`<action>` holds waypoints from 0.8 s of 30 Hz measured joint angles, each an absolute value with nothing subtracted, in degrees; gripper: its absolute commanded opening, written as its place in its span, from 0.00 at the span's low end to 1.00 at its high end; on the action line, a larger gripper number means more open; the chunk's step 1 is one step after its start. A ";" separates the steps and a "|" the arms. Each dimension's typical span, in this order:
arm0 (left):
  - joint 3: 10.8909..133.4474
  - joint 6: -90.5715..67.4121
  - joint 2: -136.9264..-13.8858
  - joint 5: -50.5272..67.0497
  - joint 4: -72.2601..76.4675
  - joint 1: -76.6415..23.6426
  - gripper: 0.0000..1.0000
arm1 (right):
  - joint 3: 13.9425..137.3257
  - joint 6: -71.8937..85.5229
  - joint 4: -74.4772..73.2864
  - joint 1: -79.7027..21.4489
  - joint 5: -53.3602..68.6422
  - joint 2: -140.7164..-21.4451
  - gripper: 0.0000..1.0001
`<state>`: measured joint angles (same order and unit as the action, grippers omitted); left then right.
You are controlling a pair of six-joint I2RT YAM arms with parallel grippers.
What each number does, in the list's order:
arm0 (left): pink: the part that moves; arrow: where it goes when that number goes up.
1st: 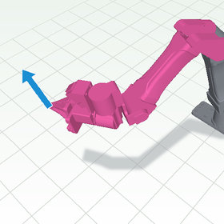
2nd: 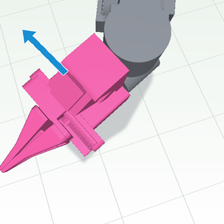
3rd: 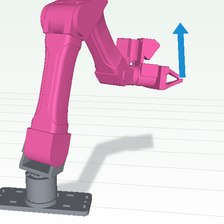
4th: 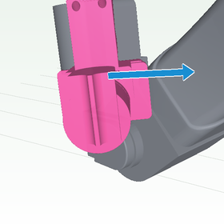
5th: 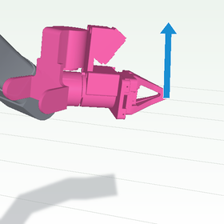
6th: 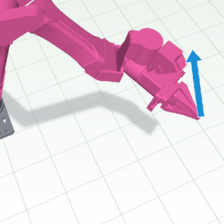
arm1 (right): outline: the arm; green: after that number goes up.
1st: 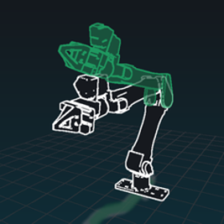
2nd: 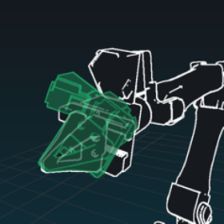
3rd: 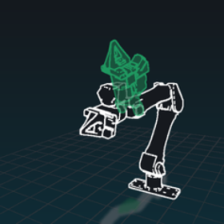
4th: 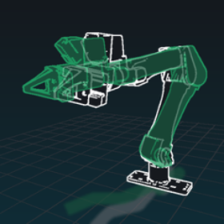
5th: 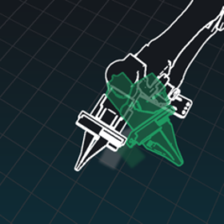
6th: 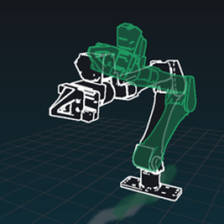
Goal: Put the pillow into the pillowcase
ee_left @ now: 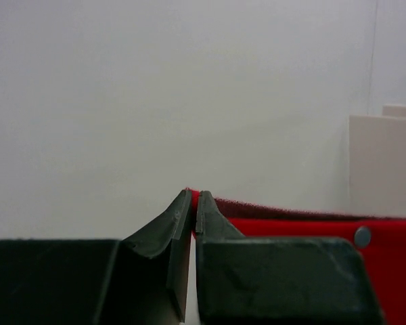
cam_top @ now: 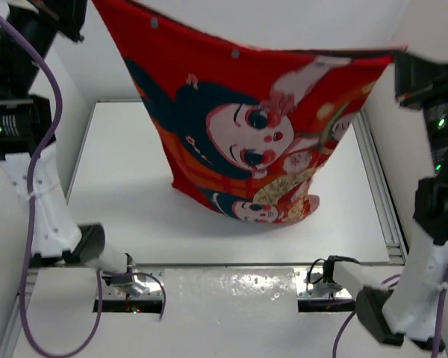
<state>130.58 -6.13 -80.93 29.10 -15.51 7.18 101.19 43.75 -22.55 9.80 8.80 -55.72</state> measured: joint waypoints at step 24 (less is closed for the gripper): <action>128.86 -5.61 -61.95 25.30 -13.43 13.72 0.00 | 126.34 34.28 -33.41 9.52 3.77 -51.44 0.00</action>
<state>128.86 -5.61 -61.95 25.30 -13.43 13.72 126.34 34.28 -33.41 9.52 3.77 -51.44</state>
